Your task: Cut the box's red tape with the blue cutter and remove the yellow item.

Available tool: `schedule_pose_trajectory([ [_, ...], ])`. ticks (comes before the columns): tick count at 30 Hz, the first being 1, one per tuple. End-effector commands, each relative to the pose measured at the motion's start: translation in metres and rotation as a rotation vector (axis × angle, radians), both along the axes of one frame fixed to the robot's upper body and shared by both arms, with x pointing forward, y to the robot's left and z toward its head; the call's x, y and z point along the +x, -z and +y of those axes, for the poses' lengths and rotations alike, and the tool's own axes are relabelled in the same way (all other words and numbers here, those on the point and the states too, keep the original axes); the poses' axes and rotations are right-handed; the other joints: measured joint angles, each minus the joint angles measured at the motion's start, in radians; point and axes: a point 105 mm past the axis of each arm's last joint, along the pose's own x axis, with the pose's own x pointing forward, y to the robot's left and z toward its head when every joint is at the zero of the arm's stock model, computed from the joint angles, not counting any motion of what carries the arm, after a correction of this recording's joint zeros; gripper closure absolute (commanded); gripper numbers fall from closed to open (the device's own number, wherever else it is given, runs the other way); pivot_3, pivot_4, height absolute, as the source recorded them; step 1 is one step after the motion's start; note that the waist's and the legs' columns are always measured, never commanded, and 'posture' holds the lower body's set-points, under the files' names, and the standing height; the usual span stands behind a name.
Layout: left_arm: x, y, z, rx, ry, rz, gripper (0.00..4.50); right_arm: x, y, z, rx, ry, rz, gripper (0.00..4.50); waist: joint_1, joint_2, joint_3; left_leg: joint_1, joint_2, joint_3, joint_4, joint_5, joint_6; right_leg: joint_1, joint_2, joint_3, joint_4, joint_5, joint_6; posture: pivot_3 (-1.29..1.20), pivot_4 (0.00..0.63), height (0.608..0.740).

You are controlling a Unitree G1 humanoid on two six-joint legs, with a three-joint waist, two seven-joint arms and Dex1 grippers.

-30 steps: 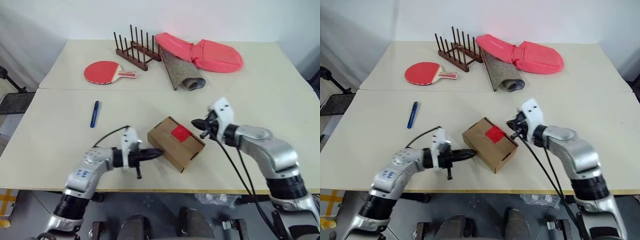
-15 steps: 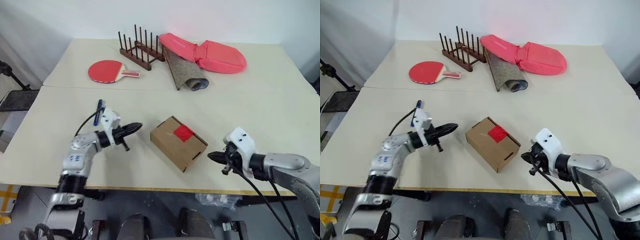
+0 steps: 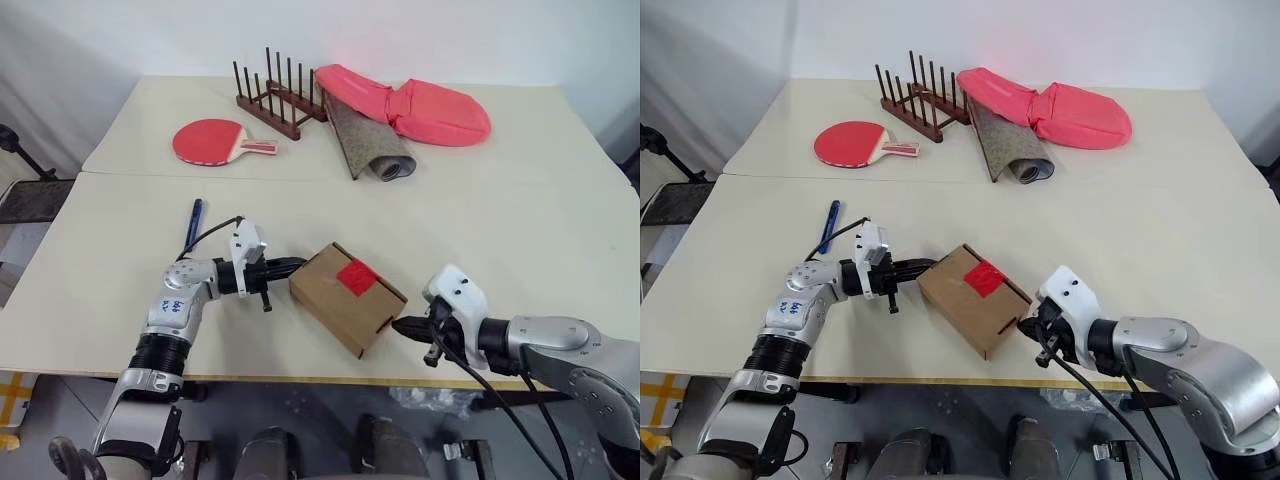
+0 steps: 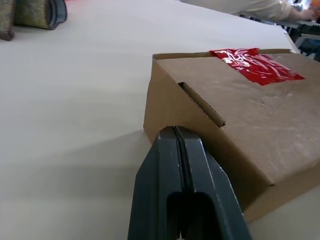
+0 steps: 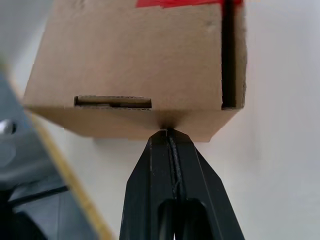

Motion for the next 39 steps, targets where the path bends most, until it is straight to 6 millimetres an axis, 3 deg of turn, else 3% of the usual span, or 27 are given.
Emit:
schedule_pose_trajectory([
  [1, -0.003, 0.0, -0.013, 0.008, 0.043, -0.031, 4.5, 0.006, -0.011, -0.001, 0.002, 0.018, -0.081, 4.48, 0.0, 0.0, 0.0, 0.0, 0.0, 0.0, 0.0, 0.0, 0.0, 0.0, 0.0, 0.0, 0.0, 0.0, 0.0, 0.0, 0.15, 0.74],
  [6, 0.016, -0.018, 0.017, -0.016, -0.126, -0.09, 4.5, 0.022, -0.025, -0.034, -0.045, 0.115, -0.157, 4.48, -0.001, 0.0, 0.0, 0.0, 0.0, 0.0, 0.0, 0.0, 0.0, 0.0, 0.0, 0.0, 0.001, 0.0, 0.0, 0.0, 0.15, 0.74],
  [9, 0.024, -0.032, 0.035, -0.021, -0.213, -0.118, 3.92, 0.03, -0.033, -0.058, -0.101, 0.149, -0.182, 3.91, -0.001, -0.002, 0.001, 0.0, 0.0, 0.0, 0.0, 0.0, 0.0, 0.0, 0.0, 0.0, 0.001, 0.0, 0.0, 0.0, 0.15, 0.74],
  [12, 0.026, -0.051, 0.047, -0.043, -0.283, -0.172, 3.06, 0.042, -0.051, -0.078, -0.121, 0.175, -0.23, 2.94, -0.002, -0.002, 0.001, 0.0, 0.0, 0.0, 0.0, 0.0, 0.0, 0.0, 0.0, 0.0, 0.001, 0.0, 0.0, 0.0, 0.15, 0.74],
  [14, 0.025, -0.062, 0.056, -0.049, -0.341, -0.192, 2.43, 0.047, -0.064, -0.081, -0.106, 0.14, -0.267, 2.24, -0.002, -0.003, 0.002, 0.0, 0.0, 0.0, 0.0, 0.0, 0.0, 0.0, 0.0, 0.0, 0.0, 0.0, 0.001, 0.0, 0.15, 0.74],
  [20, 0.016, -0.094, 0.085, -0.116, -0.559, -0.239, 0.6, 0.072, -0.093, -0.069, -0.012, 0.039, -0.379, 0.16, -0.007, -0.005, 0.003, 0.001, 0.001, 0.001, 0.0, 0.0, 0.0, 0.0, 0.0, 0.001, 0.001, 0.0, 0.001, 0.0, 0.15, 0.74],
  [21, 0.014, -0.097, 0.086, -0.115, -0.576, -0.247, 0.32, 0.076, -0.094, -0.066, -0.01, 0.021, -0.396, 0.0, -0.006, -0.005, 0.004, 0.001, 0.001, 0.001, 0.0, 0.0, 0.0, 0.0, 0.0, 0.0, 0.001, 0.0, 0.001, 0.0, 0.15, 0.74],
  [22, 0.013, -0.099, 0.087, -0.107, -0.608, -0.27, 0.02, 0.08, -0.095, -0.064, -0.011, 0.008, -0.41, 0.0, -0.005, -0.005, 0.004, 0.001, 0.001, 0.001, 0.0, 0.001, 0.0, 0.0, 0.0, 0.0, 0.001, 0.0, 0.001, 0.0, 0.15, 0.74],
  [26, 0.024, -0.102, 0.102, -0.081, -0.866, -0.28, 0.02, 0.092, -0.095, -0.052, 0.001, -0.052, -0.422, 0.0, 0.002, -0.006, 0.004, 0.001, 0.0, 0.002, 0.001, 0.001, 0.001, 0.001, 0.0, 0.0, 0.001, 0.001, 0.001, 0.0, 0.15, 0.74],
  [31, 0.034, -0.086, 0.12, -0.071, -1.139, -0.077, 0.02, 0.098, -0.095, -0.042, 0.009, -0.103, -0.409, 0.0, 0.007, -0.007, 0.005, 0.0, 0.0, 0.002, 0.001, 0.001, 0.001, 0.002, 0.0, 0.0, 0.001, 0.001, 0.002, 0.0, 0.15, 0.74],
  [35, 0.036, -0.067, 0.12, 0.025, -1.167, 0.063, 0.02, 0.099, -0.094, -0.041, 0.004, -0.121, -0.401, 0.0, 0.006, -0.007, 0.005, 0.0, 0.0, 0.003, 0.0, 0.001, 0.0, 0.001, 0.0, -0.001, 0.001, 0.001, 0.002, 0.0, 0.15, 0.74],
  [39, 0.04, -0.053, 0.134, 0.015, -1.247, 0.177, 0.02, 0.099, -0.094, -0.039, 0.001, -0.139, -0.392, 0.0, 0.005, -0.007, 0.005, 0.0, 0.0, 0.003, 0.0, 0.001, 0.0, 0.001, 0.0, -0.002, 0.001, 0.001, 0.002, 0.0, 0.15, 0.74],
])
